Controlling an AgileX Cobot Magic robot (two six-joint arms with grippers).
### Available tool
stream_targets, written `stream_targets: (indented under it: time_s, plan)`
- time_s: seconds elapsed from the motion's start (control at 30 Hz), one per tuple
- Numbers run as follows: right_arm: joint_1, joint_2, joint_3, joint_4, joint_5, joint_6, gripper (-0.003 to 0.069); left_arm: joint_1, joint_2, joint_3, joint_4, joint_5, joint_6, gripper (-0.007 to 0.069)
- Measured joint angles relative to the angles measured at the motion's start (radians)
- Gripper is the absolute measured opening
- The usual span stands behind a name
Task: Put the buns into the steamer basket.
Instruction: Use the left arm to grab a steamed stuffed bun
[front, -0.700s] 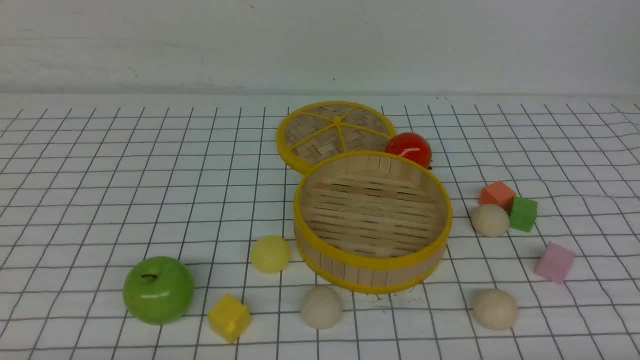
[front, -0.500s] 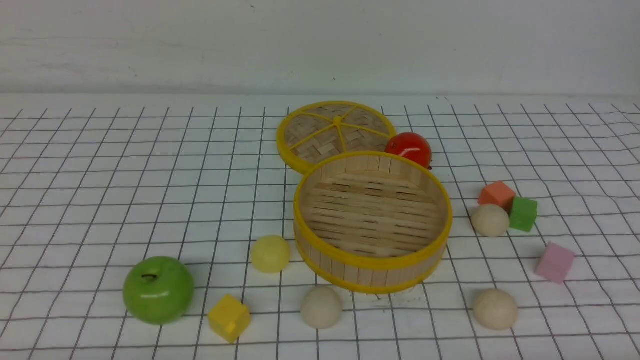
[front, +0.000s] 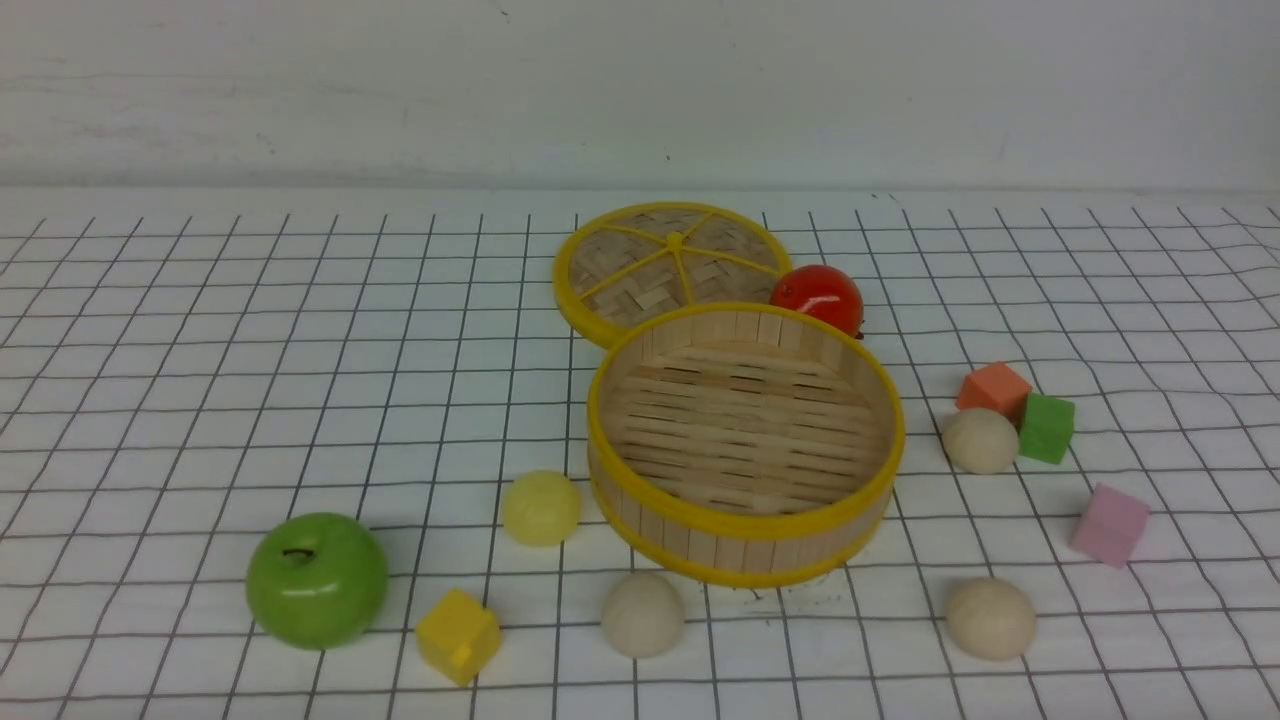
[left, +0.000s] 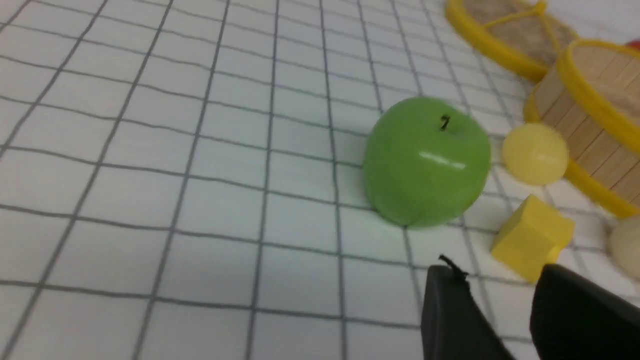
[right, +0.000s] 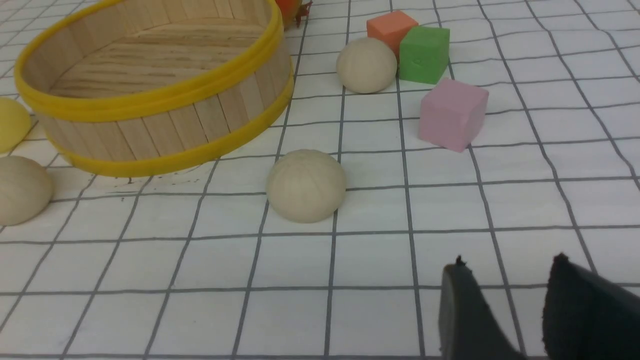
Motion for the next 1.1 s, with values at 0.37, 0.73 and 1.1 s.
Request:
stream_targets:
  time_s: [0.37,0.73,1.1]
  plan:
    - [0.0,0.0,0.0,0.0,0.0,0.0,0.0239,0.0,0.0,0.0,-0.551,-0.329,-0.123,0.0231]
    - [0.0,0.0,0.0,0.0,0.0,0.0,0.0239,0.0,0.4,-0.556,-0.375,0.413,0.147,0.0005]
    - [0.0,0.0,0.0,0.0,0.0,0.0,0.0239,-0.015,1.091,-0.842,-0.267,0.552,0.239,-0.0013]
